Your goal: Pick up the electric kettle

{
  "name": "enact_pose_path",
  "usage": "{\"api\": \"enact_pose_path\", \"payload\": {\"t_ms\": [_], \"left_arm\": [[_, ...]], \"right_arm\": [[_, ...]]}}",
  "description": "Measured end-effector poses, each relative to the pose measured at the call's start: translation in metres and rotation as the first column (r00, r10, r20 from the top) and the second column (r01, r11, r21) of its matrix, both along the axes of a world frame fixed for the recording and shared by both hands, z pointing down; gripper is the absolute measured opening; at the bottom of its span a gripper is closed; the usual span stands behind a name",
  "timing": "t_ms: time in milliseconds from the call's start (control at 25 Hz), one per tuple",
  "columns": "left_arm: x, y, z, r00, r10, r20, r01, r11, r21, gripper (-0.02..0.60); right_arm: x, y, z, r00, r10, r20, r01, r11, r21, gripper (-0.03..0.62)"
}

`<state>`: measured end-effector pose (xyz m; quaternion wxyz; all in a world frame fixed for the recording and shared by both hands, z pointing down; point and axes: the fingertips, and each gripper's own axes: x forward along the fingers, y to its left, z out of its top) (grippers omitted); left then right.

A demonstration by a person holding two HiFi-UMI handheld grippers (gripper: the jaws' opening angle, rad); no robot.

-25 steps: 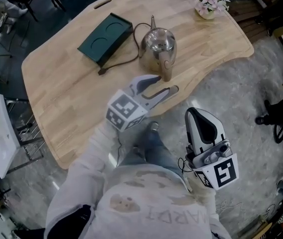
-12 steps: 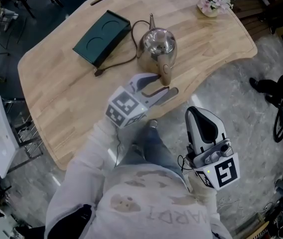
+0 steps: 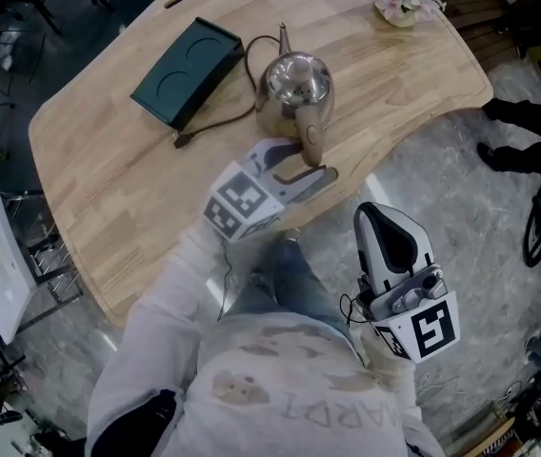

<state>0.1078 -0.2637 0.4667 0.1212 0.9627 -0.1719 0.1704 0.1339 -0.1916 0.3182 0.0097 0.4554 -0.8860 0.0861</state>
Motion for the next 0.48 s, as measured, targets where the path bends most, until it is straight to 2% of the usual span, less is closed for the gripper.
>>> {"api": "enact_pose_path", "payload": {"t_ms": [480], "left_arm": [[0.016, -0.008, 0.012, 0.999, 0.040, 0.013, -0.040, 0.999, 0.005, 0.178]], "right_arm": [[0.009, -0.007, 0.007, 1.000, 0.015, -0.003, -0.015, 1.000, -0.020, 0.018]]}}
